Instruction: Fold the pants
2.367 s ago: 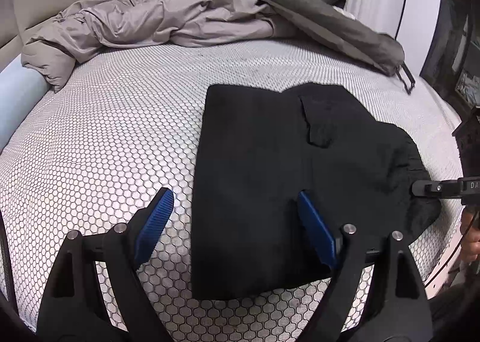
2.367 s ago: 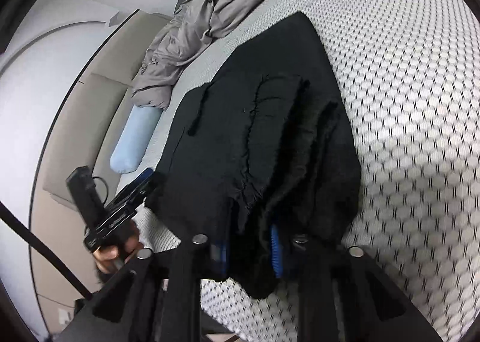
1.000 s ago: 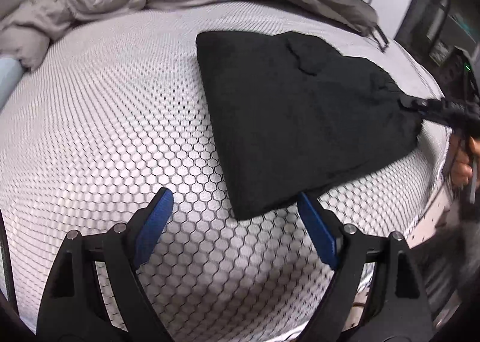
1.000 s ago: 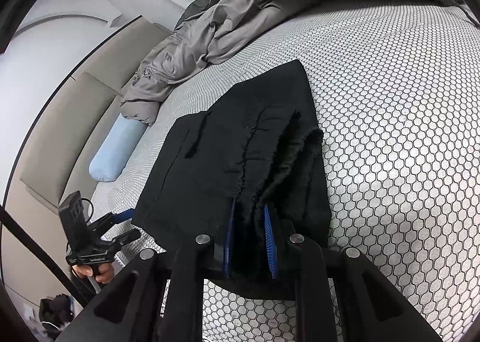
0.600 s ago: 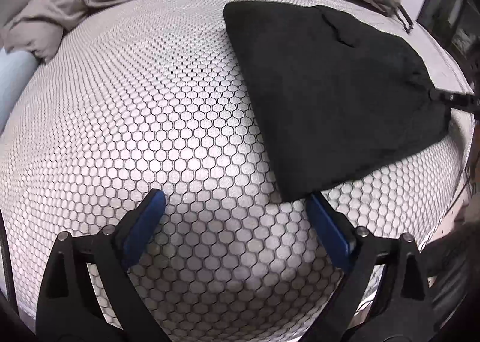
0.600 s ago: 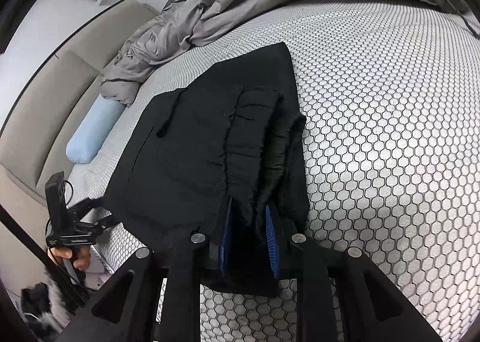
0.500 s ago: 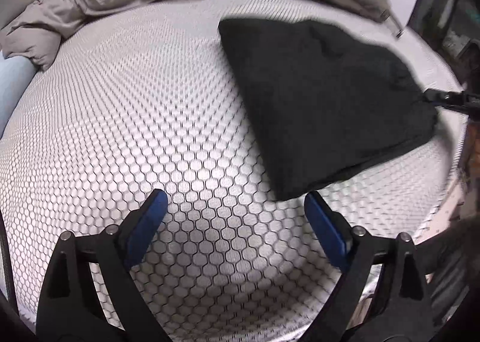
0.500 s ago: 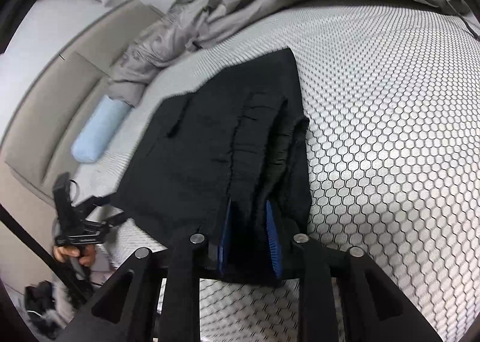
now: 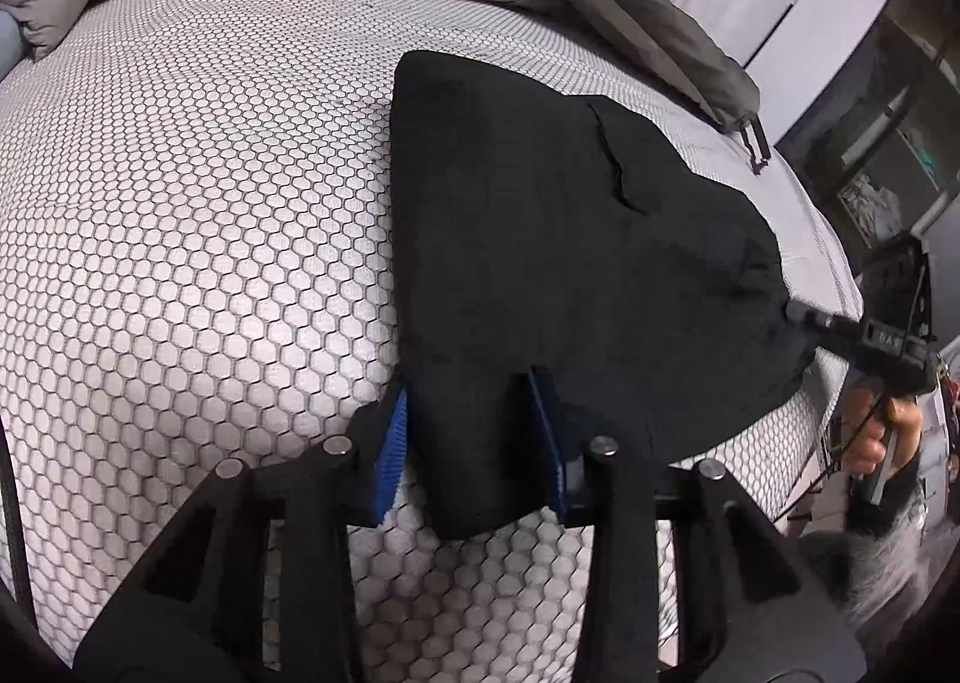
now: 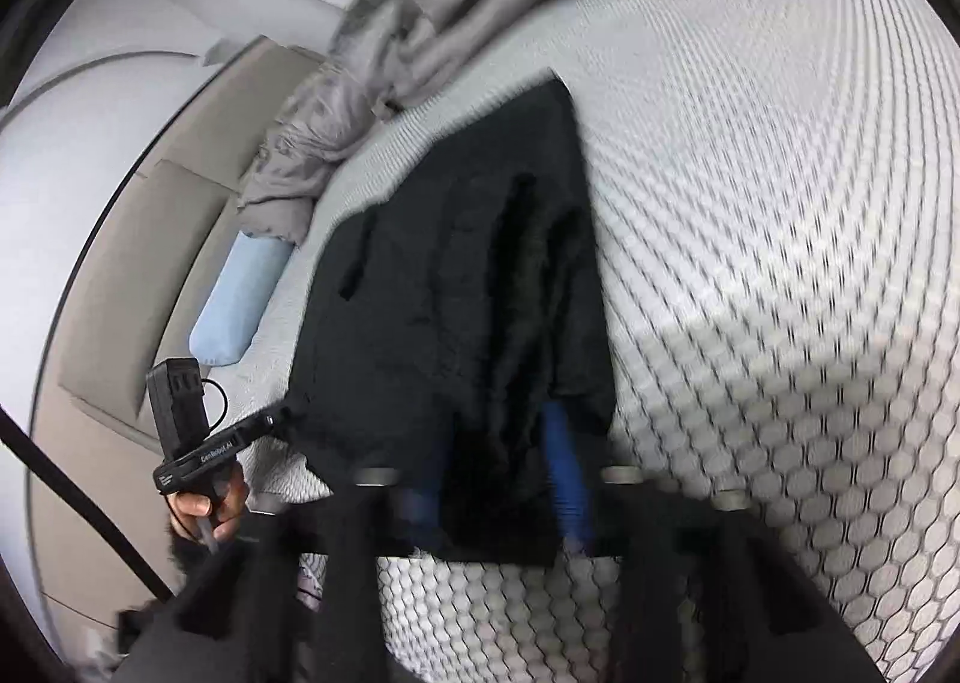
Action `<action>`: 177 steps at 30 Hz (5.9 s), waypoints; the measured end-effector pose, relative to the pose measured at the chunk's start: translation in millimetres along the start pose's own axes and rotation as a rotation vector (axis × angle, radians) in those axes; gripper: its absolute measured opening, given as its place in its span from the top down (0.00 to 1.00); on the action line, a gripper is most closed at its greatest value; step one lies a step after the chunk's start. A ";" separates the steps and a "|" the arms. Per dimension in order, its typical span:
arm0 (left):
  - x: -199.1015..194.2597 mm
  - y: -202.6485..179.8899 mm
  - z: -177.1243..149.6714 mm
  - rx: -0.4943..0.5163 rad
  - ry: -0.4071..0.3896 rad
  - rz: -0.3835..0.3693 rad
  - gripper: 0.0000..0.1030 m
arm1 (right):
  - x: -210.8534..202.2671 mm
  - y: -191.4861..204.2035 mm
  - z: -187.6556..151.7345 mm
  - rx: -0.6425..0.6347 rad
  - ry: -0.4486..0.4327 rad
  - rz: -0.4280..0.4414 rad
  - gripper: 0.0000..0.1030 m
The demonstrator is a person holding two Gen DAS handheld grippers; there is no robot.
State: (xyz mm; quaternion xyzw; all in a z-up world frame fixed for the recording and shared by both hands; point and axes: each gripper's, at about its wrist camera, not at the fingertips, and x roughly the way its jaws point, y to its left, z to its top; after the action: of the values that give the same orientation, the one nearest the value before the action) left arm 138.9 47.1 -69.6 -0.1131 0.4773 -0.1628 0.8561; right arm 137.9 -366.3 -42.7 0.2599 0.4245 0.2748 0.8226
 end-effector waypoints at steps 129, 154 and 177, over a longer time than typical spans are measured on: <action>62.7 -74.9 37.8 0.346 -0.108 0.137 0.40 | 165.9 143.5 36.7 -0.600 0.041 -0.355 0.56; 87.6 -45.9 88.7 0.254 -0.045 0.129 0.32 | 184.4 132.2 71.0 -0.614 0.115 -0.505 0.61; 56.7 -31.8 86.5 0.080 -0.072 0.178 0.34 | 120.8 108.5 87.9 -0.510 0.068 -0.479 0.57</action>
State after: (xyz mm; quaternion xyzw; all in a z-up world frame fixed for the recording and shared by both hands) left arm 235.2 -0.9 -57.9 -0.0416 0.4472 -0.1007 0.8878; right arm 245.7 -224.7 6.2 -0.0700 0.4182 0.1799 0.8876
